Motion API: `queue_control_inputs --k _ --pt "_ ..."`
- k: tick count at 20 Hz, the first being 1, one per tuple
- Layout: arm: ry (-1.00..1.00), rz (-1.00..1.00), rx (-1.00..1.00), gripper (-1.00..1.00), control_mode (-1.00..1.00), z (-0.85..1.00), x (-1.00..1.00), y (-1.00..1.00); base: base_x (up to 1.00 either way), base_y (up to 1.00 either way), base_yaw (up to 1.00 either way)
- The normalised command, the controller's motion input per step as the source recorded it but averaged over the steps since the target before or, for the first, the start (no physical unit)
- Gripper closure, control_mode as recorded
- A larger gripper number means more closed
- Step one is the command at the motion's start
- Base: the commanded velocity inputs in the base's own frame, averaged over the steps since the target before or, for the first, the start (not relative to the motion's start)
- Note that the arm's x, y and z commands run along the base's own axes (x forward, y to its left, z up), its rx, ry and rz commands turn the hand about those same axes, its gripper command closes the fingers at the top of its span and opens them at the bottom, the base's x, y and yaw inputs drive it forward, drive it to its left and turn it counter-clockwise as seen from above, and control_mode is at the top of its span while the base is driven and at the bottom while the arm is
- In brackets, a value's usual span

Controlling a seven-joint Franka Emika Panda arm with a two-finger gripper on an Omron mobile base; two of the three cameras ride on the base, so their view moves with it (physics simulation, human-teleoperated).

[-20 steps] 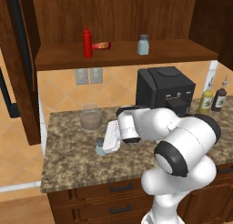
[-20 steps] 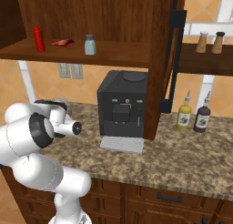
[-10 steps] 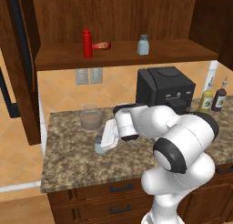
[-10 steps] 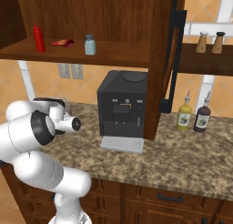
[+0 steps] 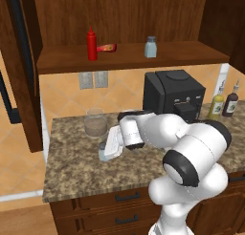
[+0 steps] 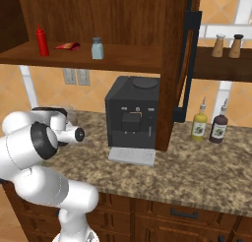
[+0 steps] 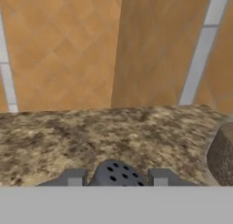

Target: Put the shaker and condiment bottle from the counter next to their counterparts in the cabinet.

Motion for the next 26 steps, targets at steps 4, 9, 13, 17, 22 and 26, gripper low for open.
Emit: queue_control_inputs --k 4,9,13,17,22,26 --pt "-0.06 -0.03 -0.01 1.0 -1.0 0.29 -0.08 0.18 0.0 0.0 0.0" --pt "-0.17 -0.06 -0.03 1.0 -1.0 0.9 0.0 0.05 0.0 0.0 0.0" --pt "-0.2 -0.09 -0.05 1.0 -1.0 1.0 -0.04 0.0 0.0 0.0 0.0" --pt "-0.14 -0.16 -0.09 1.0 -1.0 1.0 -0.05 0.0 0.0 0.0 0.0" --pt "-0.11 -0.22 -0.11 1.0 -1.0 1.0 -0.08 -0.24 0.0 0.0 0.0" --pt "-0.14 -0.23 -0.06 1.0 -1.0 0.99 -0.16 -0.48 0.0 0.0 0.0"
